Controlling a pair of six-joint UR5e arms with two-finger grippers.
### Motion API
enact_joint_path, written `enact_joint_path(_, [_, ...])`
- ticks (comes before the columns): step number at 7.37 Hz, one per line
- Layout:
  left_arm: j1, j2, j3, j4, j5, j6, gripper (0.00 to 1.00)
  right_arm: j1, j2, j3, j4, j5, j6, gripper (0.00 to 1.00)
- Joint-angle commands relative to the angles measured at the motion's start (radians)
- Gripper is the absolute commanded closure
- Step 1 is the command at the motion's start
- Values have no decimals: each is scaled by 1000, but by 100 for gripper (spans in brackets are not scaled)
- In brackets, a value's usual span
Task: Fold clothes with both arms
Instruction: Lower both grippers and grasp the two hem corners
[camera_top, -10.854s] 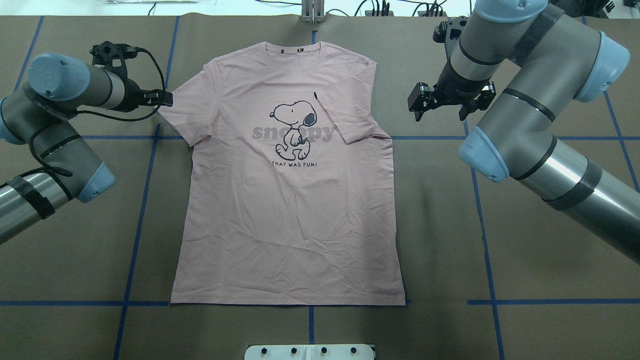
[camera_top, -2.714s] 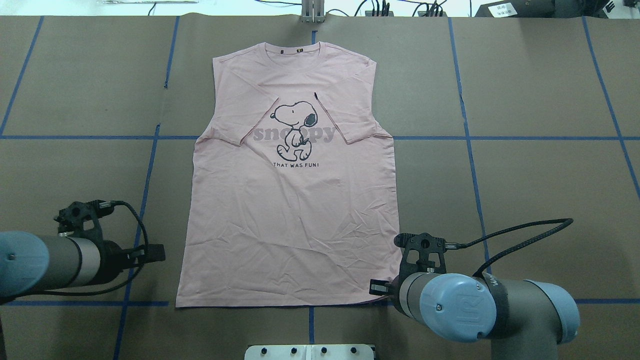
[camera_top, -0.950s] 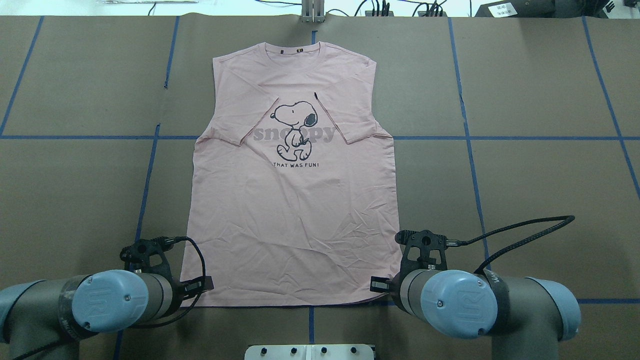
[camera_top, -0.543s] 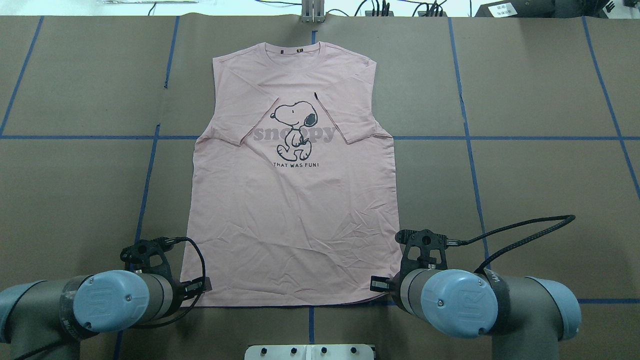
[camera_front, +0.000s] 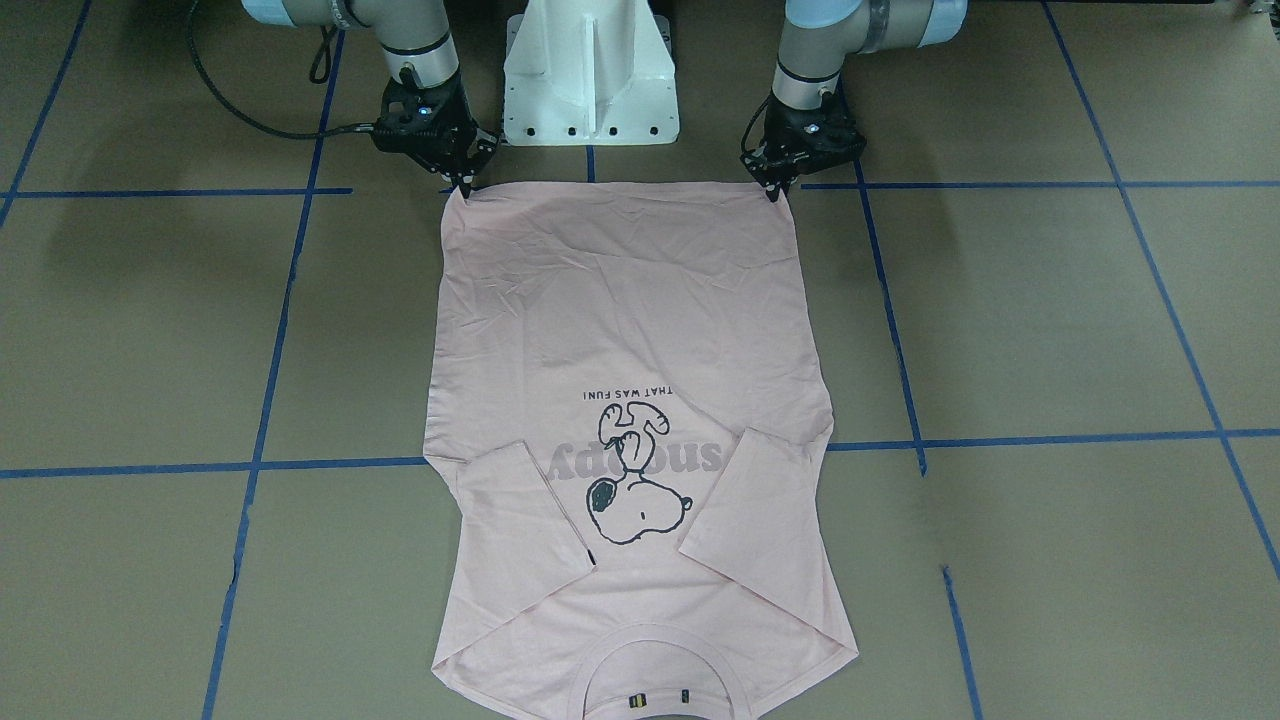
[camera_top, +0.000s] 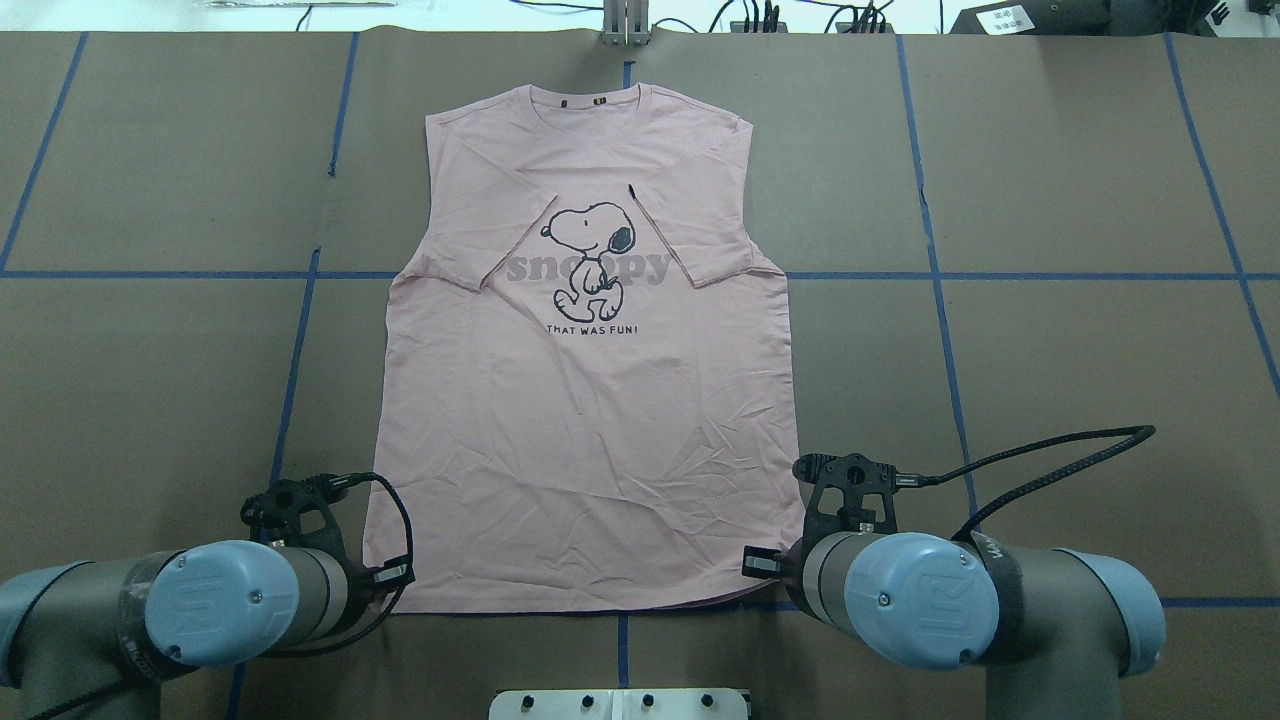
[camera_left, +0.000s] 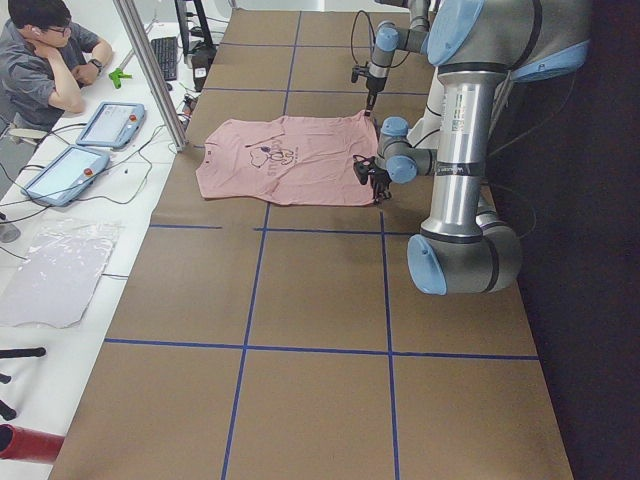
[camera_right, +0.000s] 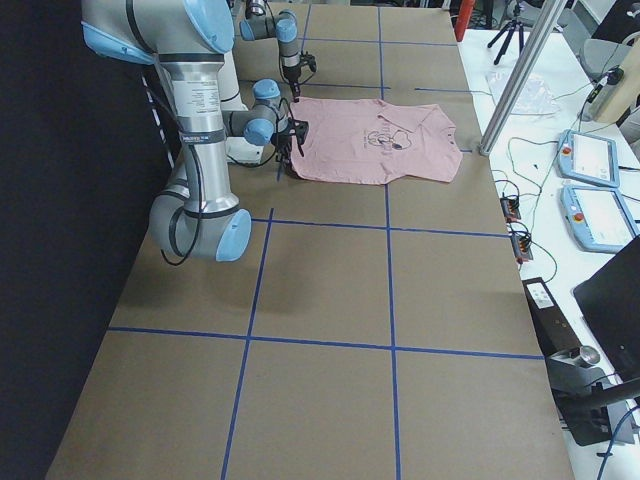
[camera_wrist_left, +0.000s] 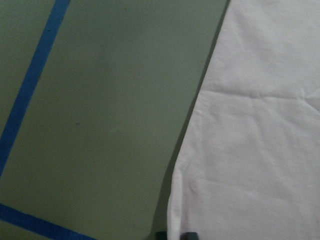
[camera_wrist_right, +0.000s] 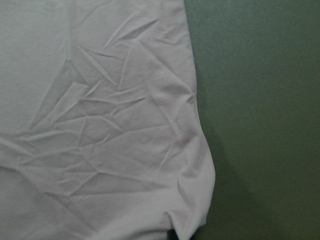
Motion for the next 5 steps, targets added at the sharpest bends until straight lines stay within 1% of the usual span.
enact_joint_path(1, [-1,-2,-7,0,3,-2,100,1,0,6,0,0,0,100])
enact_joint_path(3, [-3,3,-59,11,-6,34,100,40,-12,47,-8,69,-2,100])
enact_joint_path(4, [-1,1,-82,12,-6,36,100,41,-31,75,-11,74,0,100])
enact_joint_path(5, [-1,8,-143,20,-6,36,100,39,-63,119,-14,77,0,100])
